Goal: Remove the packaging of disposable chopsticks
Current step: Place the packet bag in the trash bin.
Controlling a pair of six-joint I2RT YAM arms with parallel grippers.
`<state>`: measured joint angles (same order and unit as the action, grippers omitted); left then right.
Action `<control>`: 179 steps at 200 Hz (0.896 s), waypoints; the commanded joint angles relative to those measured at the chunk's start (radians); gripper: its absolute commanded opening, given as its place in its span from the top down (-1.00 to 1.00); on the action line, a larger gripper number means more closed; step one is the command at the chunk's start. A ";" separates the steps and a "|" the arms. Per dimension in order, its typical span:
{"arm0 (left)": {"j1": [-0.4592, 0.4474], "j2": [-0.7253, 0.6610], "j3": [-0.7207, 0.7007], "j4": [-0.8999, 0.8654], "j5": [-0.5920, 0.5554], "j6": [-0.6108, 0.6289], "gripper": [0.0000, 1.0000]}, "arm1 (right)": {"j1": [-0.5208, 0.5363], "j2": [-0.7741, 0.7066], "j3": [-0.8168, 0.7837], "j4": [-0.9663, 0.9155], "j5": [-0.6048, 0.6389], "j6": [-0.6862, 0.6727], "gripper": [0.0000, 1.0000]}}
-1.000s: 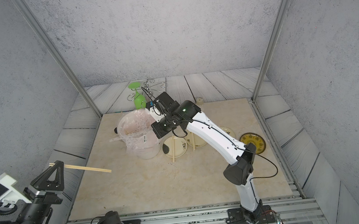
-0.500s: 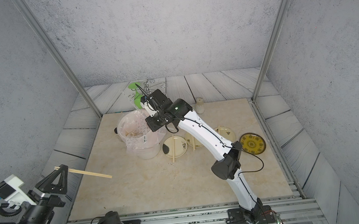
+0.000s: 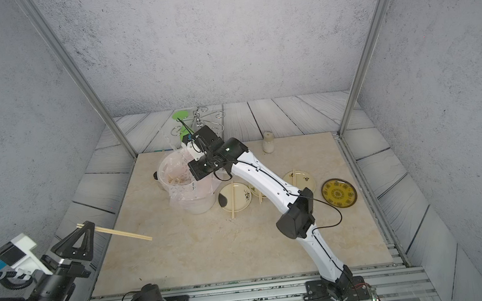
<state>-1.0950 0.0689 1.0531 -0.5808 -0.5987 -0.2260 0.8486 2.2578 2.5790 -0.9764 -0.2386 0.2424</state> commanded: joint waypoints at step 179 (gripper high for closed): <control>0.006 0.074 -0.009 0.045 -0.007 0.005 1.00 | 0.005 -0.057 -0.038 0.114 0.050 -0.020 0.12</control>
<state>-1.0950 0.1215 1.0443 -0.5709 -0.6014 -0.2317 0.8490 2.3119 2.5549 -0.8600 -0.2161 0.2451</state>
